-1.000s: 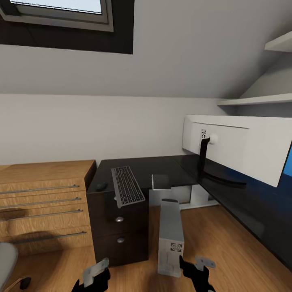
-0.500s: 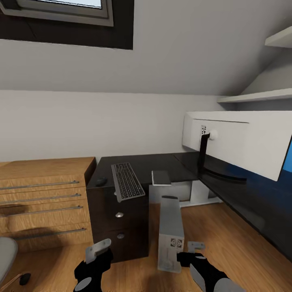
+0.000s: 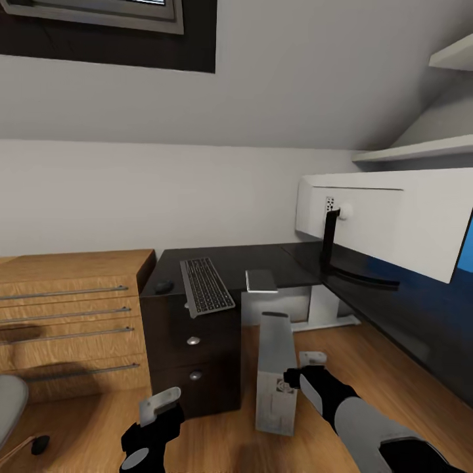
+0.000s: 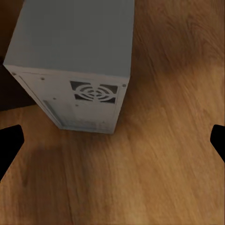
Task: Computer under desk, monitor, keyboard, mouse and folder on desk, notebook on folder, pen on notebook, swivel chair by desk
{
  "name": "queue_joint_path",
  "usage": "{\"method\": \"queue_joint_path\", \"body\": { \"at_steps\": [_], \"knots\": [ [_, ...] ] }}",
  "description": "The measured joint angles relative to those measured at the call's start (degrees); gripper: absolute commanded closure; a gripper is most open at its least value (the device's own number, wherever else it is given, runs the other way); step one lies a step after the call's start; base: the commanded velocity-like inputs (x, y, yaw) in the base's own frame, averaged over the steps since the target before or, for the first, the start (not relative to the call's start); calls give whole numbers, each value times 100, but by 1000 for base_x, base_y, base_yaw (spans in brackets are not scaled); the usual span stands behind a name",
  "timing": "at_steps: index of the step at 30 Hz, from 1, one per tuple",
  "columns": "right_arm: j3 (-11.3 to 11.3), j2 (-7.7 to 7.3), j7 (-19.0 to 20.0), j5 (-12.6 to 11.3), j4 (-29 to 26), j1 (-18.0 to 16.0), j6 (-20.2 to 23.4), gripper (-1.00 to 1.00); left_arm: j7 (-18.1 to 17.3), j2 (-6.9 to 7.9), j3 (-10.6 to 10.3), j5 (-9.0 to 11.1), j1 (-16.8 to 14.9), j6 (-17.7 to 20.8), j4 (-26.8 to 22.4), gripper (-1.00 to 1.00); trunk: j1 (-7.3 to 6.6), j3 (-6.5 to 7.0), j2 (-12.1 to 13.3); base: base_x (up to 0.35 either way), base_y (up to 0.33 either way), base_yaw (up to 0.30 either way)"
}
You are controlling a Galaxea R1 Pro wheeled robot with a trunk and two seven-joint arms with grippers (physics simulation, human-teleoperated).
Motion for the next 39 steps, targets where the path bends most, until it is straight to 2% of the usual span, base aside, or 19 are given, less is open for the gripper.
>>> {"method": "queue_joint_path", "body": {
  "at_steps": [7,13,27,39],
  "knots": [
    [11,12,-2,13,234,-27,-424,-100,2,50,42,-13,0,-2,1,-100,154,-126,-281,0,0,0],
    [6,-4,4,18,307,-29,-534,-100,3,204,51,-17,0,-9,0,-100,286,-233,-521,0,0,0],
    [2,7,8,9,324,-27,-584,-100,6,209,24,-17,0,-18,4,-100,593,-485,-1083,0,0,0],
    [7,21,22,9,328,-25,-870,-100,3,208,-9,-25,0,-20,8,-100,626,-750,-1101,0,0,0]
  ]
}}
